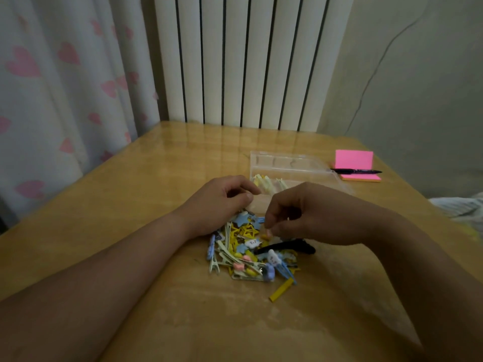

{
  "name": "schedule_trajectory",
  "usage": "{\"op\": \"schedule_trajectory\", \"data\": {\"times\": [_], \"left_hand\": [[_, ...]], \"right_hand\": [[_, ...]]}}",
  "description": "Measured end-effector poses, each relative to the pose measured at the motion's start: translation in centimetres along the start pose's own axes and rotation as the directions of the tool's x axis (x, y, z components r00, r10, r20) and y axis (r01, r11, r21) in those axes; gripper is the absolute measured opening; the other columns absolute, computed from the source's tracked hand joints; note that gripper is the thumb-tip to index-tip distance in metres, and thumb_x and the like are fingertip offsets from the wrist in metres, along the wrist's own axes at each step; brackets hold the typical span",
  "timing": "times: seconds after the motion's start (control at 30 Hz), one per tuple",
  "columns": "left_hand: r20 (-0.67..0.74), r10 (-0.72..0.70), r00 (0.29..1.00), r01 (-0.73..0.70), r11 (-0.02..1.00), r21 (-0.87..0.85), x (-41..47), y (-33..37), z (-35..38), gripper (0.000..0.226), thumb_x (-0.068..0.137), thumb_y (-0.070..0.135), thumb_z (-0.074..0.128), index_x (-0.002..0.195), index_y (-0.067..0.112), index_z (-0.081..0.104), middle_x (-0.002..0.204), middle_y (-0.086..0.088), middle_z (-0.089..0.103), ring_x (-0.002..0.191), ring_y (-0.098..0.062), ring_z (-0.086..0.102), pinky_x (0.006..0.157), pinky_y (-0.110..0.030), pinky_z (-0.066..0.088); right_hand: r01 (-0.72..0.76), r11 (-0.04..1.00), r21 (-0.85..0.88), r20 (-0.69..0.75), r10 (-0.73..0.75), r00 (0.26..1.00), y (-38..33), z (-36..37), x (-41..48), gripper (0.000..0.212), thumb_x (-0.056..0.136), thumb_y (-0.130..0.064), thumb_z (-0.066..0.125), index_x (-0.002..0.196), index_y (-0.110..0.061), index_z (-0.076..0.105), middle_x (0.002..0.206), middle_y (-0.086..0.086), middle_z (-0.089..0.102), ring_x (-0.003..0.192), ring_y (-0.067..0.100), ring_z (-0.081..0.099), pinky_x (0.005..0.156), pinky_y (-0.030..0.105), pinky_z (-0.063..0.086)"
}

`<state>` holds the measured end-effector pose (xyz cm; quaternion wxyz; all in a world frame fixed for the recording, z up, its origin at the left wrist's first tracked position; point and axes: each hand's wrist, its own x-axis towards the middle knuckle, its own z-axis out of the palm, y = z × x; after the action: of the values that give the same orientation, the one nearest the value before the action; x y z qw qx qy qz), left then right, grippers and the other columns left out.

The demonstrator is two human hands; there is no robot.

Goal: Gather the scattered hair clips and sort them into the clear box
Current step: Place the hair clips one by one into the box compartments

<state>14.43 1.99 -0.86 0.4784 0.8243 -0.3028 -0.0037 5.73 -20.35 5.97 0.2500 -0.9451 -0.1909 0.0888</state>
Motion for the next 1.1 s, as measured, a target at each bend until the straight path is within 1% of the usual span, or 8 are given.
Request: {"op": "schedule_trajectory", "data": {"times": [0.2, 0.43, 0.53, 0.6, 0.77, 0.87, 0.97, 1.1], "left_hand": [[0.005, -0.004, 1.0, 0.004, 1.0, -0.005, 0.1, 0.0, 0.0, 0.018, 0.106, 0.022, 0.063, 0.114, 0.029, 0.077, 0.091, 0.007, 0.071, 0.081, -0.001, 0.063, 0.071, -0.015, 0.049], [0.012, 0.001, 1.0, 0.0, 1.0, -0.015, 0.1, -0.1, 0.0, 0.018, 0.106, 0.023, 0.063, 0.114, 0.031, 0.077, 0.092, 0.01, 0.071, 0.083, -0.003, 0.065, 0.073, -0.016, 0.05], [0.013, 0.004, 1.0, -0.004, 1.0, -0.027, 0.1, -0.2, 0.0, 0.018, 0.106, 0.022, 0.064, 0.113, 0.03, 0.078, 0.09, 0.009, 0.071, 0.081, 0.0, 0.063, 0.073, -0.015, 0.049], [0.015, 0.004, 1.0, -0.004, 0.999, -0.032, 0.1, -0.1, 0.0, 0.018, 0.105, 0.021, 0.064, 0.113, 0.028, 0.078, 0.088, 0.01, 0.07, 0.078, 0.001, 0.062, 0.071, -0.014, 0.049], [0.014, 0.015, 1.0, -0.015, 1.0, -0.027, 0.1, -0.2, 0.0, 0.016, 0.105, 0.022, 0.065, 0.113, 0.029, 0.078, 0.088, -0.003, 0.07, 0.077, -0.008, 0.06, 0.071, -0.021, 0.049], [0.011, 0.01, 1.0, -0.009, 0.999, -0.038, 0.1, -0.2, 0.1, 0.016, 0.105, 0.021, 0.065, 0.112, 0.028, 0.078, 0.083, 0.01, 0.068, 0.075, -0.003, 0.06, 0.07, -0.018, 0.049], [0.008, -0.008, 1.0, 0.009, 0.999, -0.032, 0.2, -0.1, 0.1, 0.017, 0.105, 0.022, 0.065, 0.111, 0.03, 0.078, 0.087, 0.01, 0.071, 0.078, -0.002, 0.064, 0.071, -0.017, 0.05], [0.004, -0.007, 1.0, 0.007, 1.0, -0.022, 0.2, -0.2, 0.2, 0.016, 0.106, 0.025, 0.063, 0.11, 0.032, 0.077, 0.093, 0.0, 0.073, 0.083, -0.017, 0.067, 0.07, -0.02, 0.05]], "right_hand": [[-0.05, 0.997, -0.06, 0.185, 0.061, 0.981, 0.1, -0.7, -0.7, 0.019, 0.091, -0.028, 0.08, 0.104, -0.04, 0.073, 0.095, -0.014, 0.07, 0.079, 0.006, 0.067, 0.076, 0.028, 0.056], [-0.044, 0.993, -0.109, -0.013, 0.043, 0.999, -0.1, -0.1, -0.1, 0.018, 0.089, -0.042, 0.08, 0.103, -0.037, 0.069, 0.093, -0.012, 0.068, 0.076, -0.003, 0.06, 0.065, 0.02, 0.044], [-0.038, 0.999, 0.02, 0.177, 0.034, 0.984, -1.1, -0.7, -0.9, 0.02, 0.087, -0.046, 0.082, 0.098, -0.034, 0.071, 0.087, -0.008, 0.072, 0.072, 0.004, 0.064, 0.07, 0.034, 0.055], [-0.032, 0.998, -0.061, 0.298, 0.049, 0.953, -1.7, -0.6, -1.2, 0.025, 0.084, -0.049, 0.084, 0.1, -0.037, 0.07, 0.089, -0.009, 0.073, 0.074, 0.007, 0.065, 0.074, 0.035, 0.054], [0.001, 0.999, -0.033, 0.298, 0.008, 0.955, -1.1, -0.5, -1.1, 0.012, 0.092, -0.035, 0.079, 0.101, -0.033, 0.071, 0.094, -0.004, 0.075, 0.084, 0.015, 0.07, 0.082, 0.042, 0.058], [-0.009, 0.985, 0.173, 0.183, -0.023, 0.983, -0.5, -1.5, -1.5, 0.011, 0.096, -0.024, 0.075, 0.105, -0.022, 0.07, 0.092, 0.003, 0.075, 0.077, 0.015, 0.069, 0.069, 0.032, 0.055], [-0.014, 0.954, 0.301, -0.146, 0.061, 0.987, 0.7, -2.4, -1.3, 0.011, 0.096, -0.019, 0.073, 0.106, -0.015, 0.07, 0.091, 0.006, 0.077, 0.076, 0.016, 0.069, 0.068, 0.032, 0.054], [-0.071, 0.936, 0.344, -0.529, 0.256, 0.81, 3.3, -3.1, 0.8, 0.009, 0.095, -0.027, 0.076, 0.098, -0.018, 0.075, 0.086, 0.002, 0.077, 0.076, 0.016, 0.067, 0.069, 0.035, 0.053]]}}
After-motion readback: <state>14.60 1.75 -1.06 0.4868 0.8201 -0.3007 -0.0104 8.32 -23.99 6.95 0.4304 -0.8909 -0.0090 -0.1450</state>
